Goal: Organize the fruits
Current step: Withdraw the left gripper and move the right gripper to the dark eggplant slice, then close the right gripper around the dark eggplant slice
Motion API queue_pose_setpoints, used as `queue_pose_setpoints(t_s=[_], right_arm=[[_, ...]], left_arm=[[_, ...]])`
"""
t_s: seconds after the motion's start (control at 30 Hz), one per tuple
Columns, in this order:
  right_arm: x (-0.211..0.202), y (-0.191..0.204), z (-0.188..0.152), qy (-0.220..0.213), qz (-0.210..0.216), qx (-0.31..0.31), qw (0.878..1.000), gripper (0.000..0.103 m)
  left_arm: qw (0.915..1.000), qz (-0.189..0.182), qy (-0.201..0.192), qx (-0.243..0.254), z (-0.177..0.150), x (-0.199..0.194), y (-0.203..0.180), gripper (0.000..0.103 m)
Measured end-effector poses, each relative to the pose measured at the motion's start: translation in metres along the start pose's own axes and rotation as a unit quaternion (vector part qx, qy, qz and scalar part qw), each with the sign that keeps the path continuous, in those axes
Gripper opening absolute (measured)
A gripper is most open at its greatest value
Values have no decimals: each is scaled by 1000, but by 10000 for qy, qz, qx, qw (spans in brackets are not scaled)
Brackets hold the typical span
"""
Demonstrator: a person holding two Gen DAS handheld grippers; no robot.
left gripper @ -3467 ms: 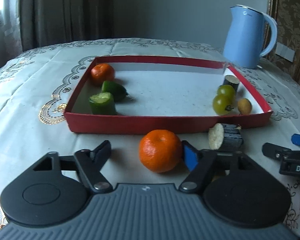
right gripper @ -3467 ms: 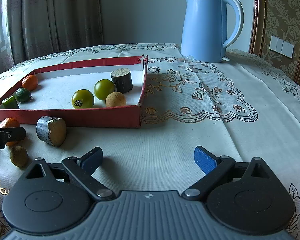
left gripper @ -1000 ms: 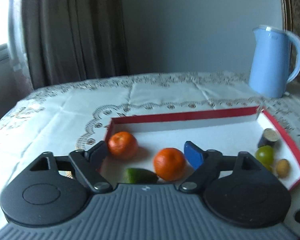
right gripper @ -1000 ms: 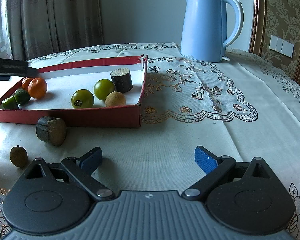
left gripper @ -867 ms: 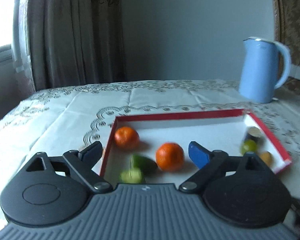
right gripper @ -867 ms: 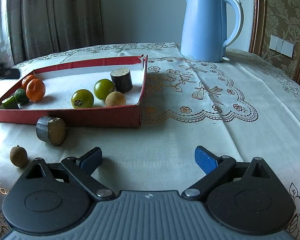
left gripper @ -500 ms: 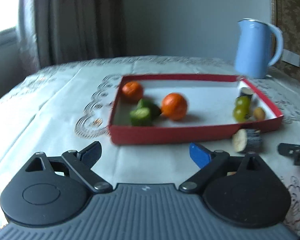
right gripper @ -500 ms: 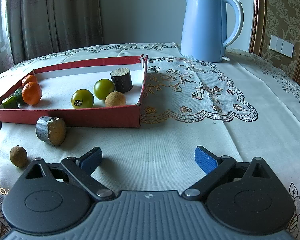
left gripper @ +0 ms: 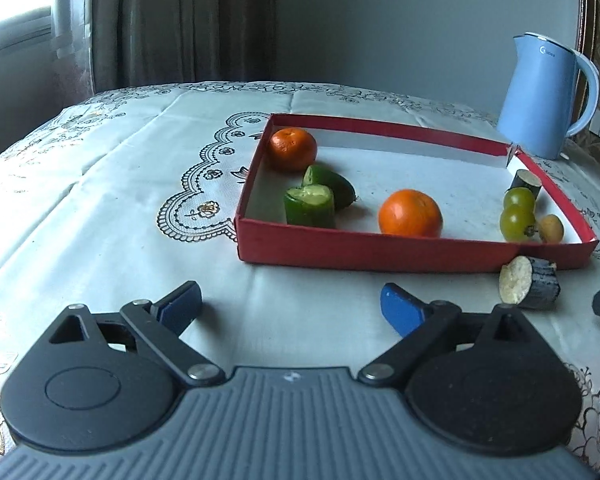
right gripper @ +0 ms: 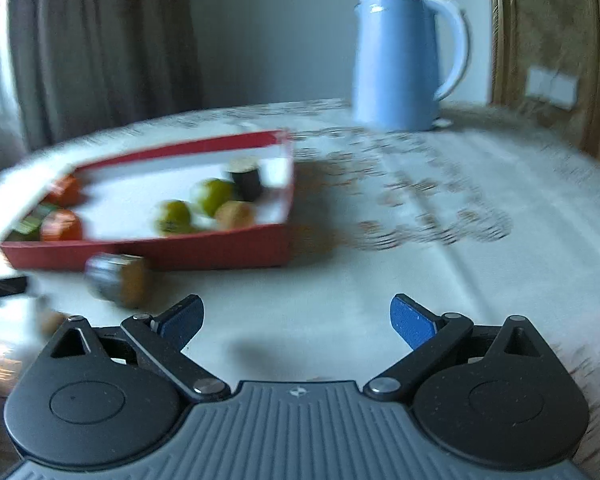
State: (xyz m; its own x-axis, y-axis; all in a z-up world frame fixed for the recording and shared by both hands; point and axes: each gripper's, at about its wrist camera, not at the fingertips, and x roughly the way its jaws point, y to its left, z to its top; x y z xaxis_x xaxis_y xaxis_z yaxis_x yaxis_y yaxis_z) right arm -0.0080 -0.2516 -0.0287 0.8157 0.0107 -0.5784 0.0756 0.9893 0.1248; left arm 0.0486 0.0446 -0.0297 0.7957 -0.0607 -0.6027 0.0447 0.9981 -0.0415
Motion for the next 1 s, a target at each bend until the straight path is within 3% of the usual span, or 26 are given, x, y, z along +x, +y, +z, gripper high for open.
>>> queue_pose_setpoints(t_s=[0.07,0.3,0.73,0.8,0.97,1.0], right_arm=[[-6,10,0,-9,262,1,9997,100],[-6,48,0,-112,444,-218,9987,100],[8,77,8,-155,462,-282,9984,96],[11,81,10,-140,456,-318,9984,93],[21,86,11,54,498,-306,9983,59],[24,87,10,101,478,-316,9983,57]], left_arm=[[10000,-10,2,27,0,0,0,98],[10000,34,48,38,0,1,-1,102],[10000,38,77,44,0,3,0,103],[9999,44,82,48,0,3,0,103],[9999,41,81,48,0,3,0,103],[9999,41,81,50,0,3,0,103]])
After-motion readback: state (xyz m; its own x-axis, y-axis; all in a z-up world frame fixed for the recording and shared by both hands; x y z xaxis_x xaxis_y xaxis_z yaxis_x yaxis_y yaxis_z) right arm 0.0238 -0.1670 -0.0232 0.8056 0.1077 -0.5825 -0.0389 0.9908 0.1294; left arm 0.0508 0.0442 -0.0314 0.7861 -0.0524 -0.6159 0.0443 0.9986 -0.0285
